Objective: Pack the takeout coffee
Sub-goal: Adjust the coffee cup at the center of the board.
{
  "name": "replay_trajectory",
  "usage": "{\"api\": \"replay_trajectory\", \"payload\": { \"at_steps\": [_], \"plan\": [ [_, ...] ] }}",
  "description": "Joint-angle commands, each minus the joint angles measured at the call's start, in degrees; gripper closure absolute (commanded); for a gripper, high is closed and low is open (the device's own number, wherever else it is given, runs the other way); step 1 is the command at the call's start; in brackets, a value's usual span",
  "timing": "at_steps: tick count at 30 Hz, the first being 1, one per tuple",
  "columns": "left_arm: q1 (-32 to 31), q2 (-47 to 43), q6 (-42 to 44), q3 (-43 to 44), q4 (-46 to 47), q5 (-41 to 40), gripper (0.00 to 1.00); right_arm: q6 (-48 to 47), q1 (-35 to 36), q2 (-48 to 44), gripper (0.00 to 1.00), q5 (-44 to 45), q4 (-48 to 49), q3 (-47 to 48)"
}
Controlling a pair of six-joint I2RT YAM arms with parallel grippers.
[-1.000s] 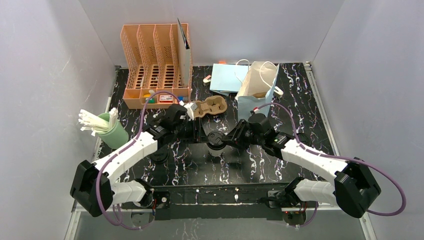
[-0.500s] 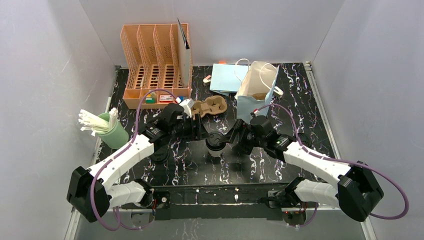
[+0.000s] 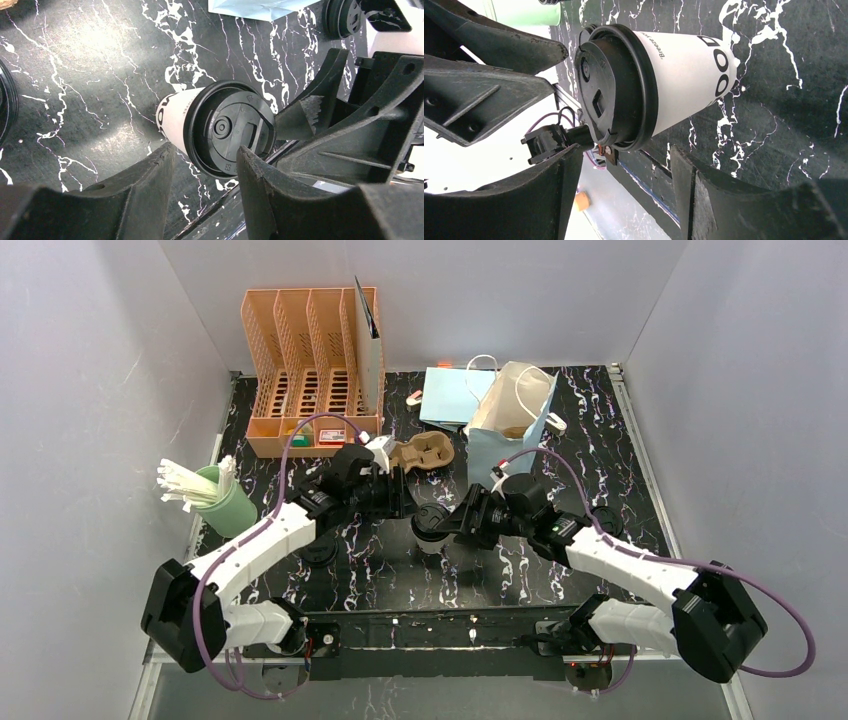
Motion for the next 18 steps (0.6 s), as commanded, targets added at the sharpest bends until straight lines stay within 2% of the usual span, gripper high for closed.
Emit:
{"api": "replay_trajectory", "payload": {
  "at_steps": [1, 15, 18],
  "plan": [
    [-0.1, 1.4, 2.4, 2.9, 0.1, -0.4, 0.54, -0.3, -0.3, 1.2, 0.28, -0.7, 3.8, 0.5],
    [-0.1, 4.9, 4.4, 1.8, 2.8, 1.5, 0.54, 1.6, -0.3, 2.6, 0.42, 0.7, 6.3, -1.4],
    [-0.1, 6.0, 5.2, 1.2, 3.7, 2.2, 0.58, 1.5, -0.3, 2.7, 0.44, 0.9, 6.1, -2.1]
  ]
}}
